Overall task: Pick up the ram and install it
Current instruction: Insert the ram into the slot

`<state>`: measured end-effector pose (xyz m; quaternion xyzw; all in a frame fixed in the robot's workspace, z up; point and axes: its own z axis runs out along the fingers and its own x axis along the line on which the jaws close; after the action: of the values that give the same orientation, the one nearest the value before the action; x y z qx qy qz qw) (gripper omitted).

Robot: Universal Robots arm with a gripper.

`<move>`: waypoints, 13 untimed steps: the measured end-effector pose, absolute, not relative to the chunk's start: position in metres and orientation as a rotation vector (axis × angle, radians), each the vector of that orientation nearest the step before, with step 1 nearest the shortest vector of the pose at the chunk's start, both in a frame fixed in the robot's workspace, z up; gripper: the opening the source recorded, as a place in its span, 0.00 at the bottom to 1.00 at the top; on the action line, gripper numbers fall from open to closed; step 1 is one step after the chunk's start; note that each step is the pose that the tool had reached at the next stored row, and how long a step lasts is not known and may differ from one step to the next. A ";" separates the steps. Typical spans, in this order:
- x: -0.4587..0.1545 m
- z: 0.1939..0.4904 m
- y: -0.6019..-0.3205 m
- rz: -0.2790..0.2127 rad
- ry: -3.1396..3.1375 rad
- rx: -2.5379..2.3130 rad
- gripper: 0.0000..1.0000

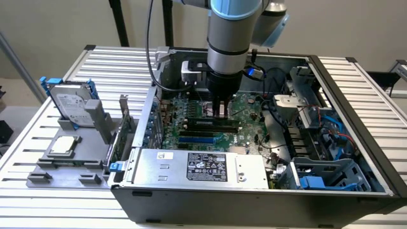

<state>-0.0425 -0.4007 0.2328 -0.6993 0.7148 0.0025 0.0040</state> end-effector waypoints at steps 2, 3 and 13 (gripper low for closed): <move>-0.042 0.232 -0.401 0.008 2.240 -2.192 0.14; -0.042 0.232 -0.401 0.008 2.240 -2.192 0.14; -0.043 0.230 -0.401 0.008 2.240 -2.193 0.14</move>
<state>-0.0431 -0.4006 0.2302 -0.6995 0.7146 0.0024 0.0033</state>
